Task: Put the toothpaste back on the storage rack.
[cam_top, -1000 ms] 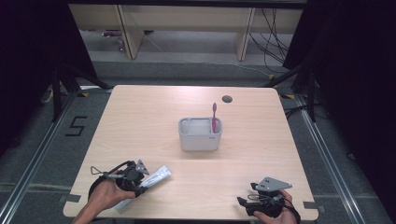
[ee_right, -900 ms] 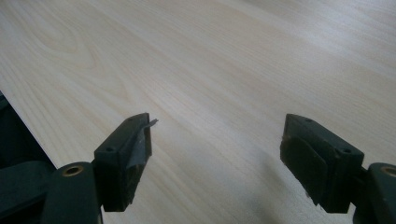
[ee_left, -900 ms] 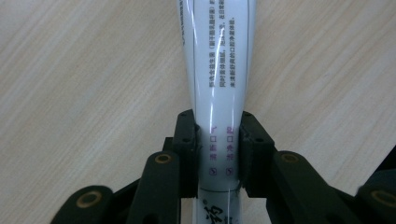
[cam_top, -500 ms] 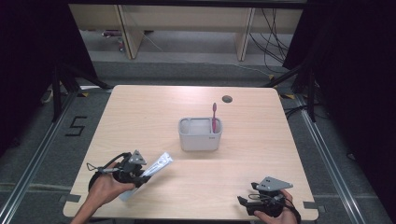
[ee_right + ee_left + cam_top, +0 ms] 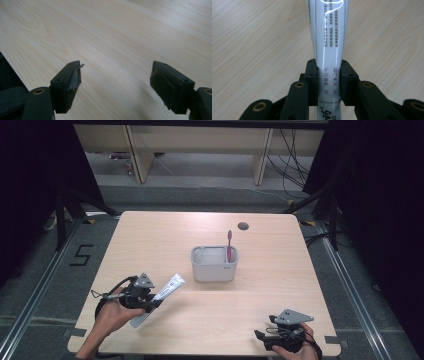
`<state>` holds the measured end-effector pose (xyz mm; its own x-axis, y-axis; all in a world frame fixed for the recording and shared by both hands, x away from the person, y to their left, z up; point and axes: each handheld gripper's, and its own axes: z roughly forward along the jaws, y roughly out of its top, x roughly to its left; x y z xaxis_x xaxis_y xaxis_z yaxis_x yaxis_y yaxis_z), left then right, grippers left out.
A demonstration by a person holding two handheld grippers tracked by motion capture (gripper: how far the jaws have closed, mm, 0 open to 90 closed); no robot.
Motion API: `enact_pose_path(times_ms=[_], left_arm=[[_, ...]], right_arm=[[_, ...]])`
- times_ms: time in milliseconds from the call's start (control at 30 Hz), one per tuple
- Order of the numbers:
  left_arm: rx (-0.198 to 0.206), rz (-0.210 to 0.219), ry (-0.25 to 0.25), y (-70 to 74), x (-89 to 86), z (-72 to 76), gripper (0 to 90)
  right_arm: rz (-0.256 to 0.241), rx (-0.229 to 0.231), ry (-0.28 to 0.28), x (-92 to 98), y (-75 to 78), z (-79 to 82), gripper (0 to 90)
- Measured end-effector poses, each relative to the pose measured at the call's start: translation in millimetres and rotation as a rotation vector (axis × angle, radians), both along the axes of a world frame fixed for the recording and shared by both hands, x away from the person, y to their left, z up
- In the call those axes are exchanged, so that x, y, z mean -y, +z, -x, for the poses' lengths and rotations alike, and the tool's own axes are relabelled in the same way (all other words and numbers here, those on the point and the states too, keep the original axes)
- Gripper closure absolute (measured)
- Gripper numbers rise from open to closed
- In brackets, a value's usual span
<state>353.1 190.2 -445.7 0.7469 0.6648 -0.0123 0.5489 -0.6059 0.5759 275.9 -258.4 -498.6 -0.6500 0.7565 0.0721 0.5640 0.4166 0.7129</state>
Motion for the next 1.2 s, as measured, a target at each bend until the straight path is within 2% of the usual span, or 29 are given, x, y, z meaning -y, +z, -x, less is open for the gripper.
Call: enact_pose_path(times_ms=[67,200,267,333,467,500,533,567,733,767,800,833,867,900,967,1033,1067,1100,1133,1167,1200], left_arm=[[-0.008,0.009,-0.005,1.0,-0.1,-1.0,71.5],[0.008,0.017,-0.009,4.5,0.7,-1.8,71.5],[0.026,0.034,0.003,6.2,1.9,-2.3,71.5],[0.021,0.045,0.001,8.4,2.4,-3.1,71.5],[0.072,0.095,0.026,11.0,5.5,-5.3,71.6],[0.078,0.113,0.036,12.3,6.9,-5.7,71.6],[0.078,0.113,0.036,12.3,6.9,-5.7,71.5],[0.088,0.137,0.036,14.2,8.5,-7.2,71.6],[0.110,0.176,0.043,18.1,12.4,-11.6,71.6],[0.123,0.204,0.049,20.1,14.9,-14.3,71.6],[0.123,0.204,0.049,20.1,14.9,-14.3,71.6],[0.139,0.238,0.062,21.9,17.5,-16.5,71.6],[0.139,0.238,0.062,21.9,17.5,-16.5,71.6],[0.149,0.262,0.063,23.8,20.2,-18.8,71.6],[0.158,0.267,0.066,25.2,21.4,-19.6,71.6],[0.180,0.293,0.082,28.0,23.9,-20.9,71.6],[0.197,0.305,0.088,30.0,25.5,-21.2,71.6],[0.204,0.319,0.084,31.6,26.8,-21.8,71.6],[0.208,0.307,0.082,34.1,27.1,-21.8,71.6],[0.214,0.341,0.090,34.8,30.1,-22.0,71.6],[0.224,0.332,0.081,37.0,30.4,-22.2,71.6]], right_arm=[[-0.008,-0.015,-0.008,-0.7,-0.7,0.8,25.5],[0.001,0.011,0.008,-0.2,-1.1,-0.6,25.5],[0.000,-0.008,-0.001,-0.2,-1.0,0.1,25.5],[0.002,0.001,0.002,0.0,-1.2,-0.3,25.5],[0.001,-0.004,0.000,0.1,-1.1,-0.1,25.5],[-0.015,-0.017,0.012,0.1,-1.2,-0.6,25.5],[-0.015,-0.017,0.012,0.1,-1.2,-0.6,25.5],[-0.002,-0.005,-0.003,0.1,-0.5,0.0,25.5],[-0.014,-0.011,0.007,0.1,-1.5,-0.8,25.5],[-0.015,-0.009,0.001,-0.1,-1.6,-0.5,25.5],[-0.015,-0.009,0.001,-0.1,-1.6,-0.5,25.5],[-0.009,-0.020,-0.014,-0.4,-1.5,0.6,25.5],[-0.009,-0.020,-0.014,-0.4,-1.5,0.6,25.5],[-0.012,-0.014,-0.005,-0.6,-1.2,0.4,25.5],[-0.013,-0.003,0.005,0.3,-1.6,-1.0,25.5],[-0.006,-0.011,-0.006,0.4,-1.4,0.0,25.5],[0.004,0.001,0.001,1.1,-1.4,-0.7,25.5],[-0.014,-0.008,0.003,0.1,-1.8,-0.7,25.5],[-0.014,-0.008,0.003,0.1,-1.8,-0.7,25.5],[-0.015,-0.004,0.014,0.5,-1.9,-1.4,25.5],[-0.004,-0.004,0.002,0.5,-1.5,-0.6,25.5]])
